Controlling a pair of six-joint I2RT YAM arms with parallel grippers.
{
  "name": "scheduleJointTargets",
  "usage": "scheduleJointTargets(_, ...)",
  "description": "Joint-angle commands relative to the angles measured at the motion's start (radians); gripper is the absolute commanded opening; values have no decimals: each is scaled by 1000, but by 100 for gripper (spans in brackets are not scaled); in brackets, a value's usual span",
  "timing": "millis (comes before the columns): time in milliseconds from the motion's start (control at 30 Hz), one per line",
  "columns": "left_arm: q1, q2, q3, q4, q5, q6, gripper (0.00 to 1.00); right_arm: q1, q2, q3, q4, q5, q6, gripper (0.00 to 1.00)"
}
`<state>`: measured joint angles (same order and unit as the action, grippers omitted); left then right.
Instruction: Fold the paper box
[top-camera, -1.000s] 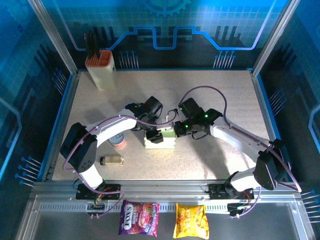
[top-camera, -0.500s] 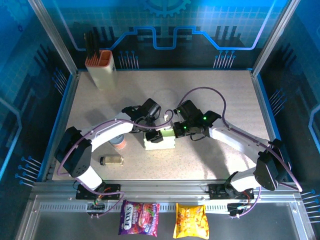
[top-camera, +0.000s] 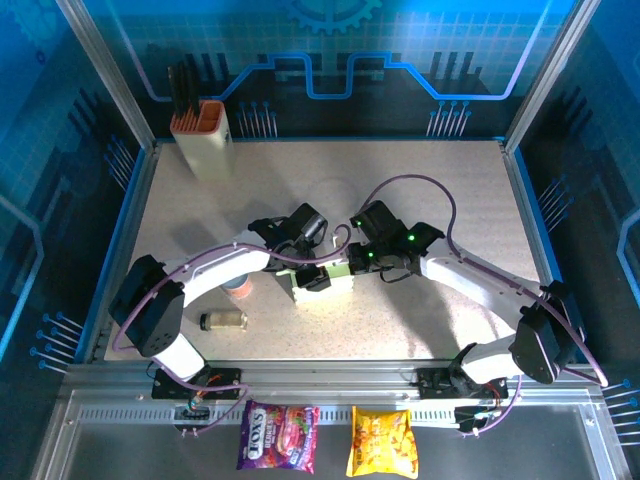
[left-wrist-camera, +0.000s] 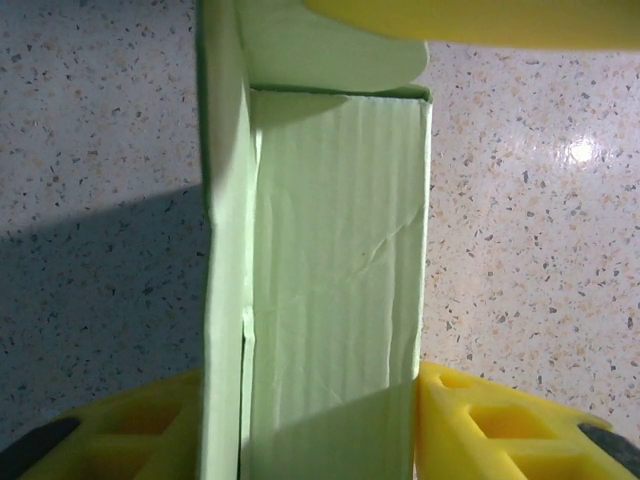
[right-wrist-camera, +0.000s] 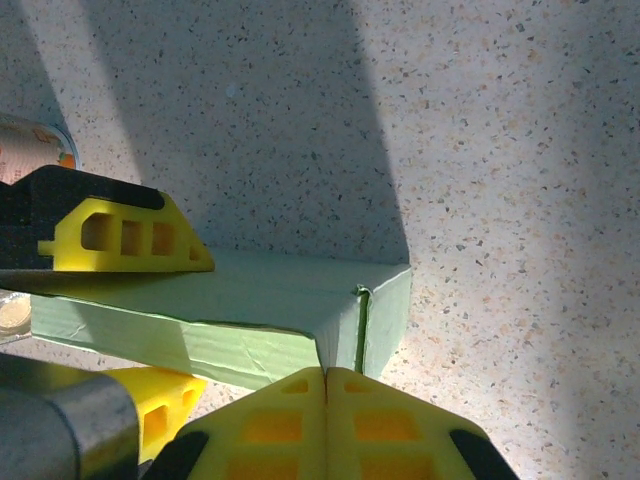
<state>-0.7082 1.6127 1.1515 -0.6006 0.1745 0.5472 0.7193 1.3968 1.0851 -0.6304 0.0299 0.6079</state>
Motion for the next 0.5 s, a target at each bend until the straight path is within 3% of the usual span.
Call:
scheduleJointTargets(0, -8, 5, -19, 5, -10, -26, 46, 23, -24, 2, -12, 7, 12, 0)
scheduleJointTargets(467, -8, -40, -21, 29, -33, -61, 49, 31, -36, -83, -5, 60, -3, 0)
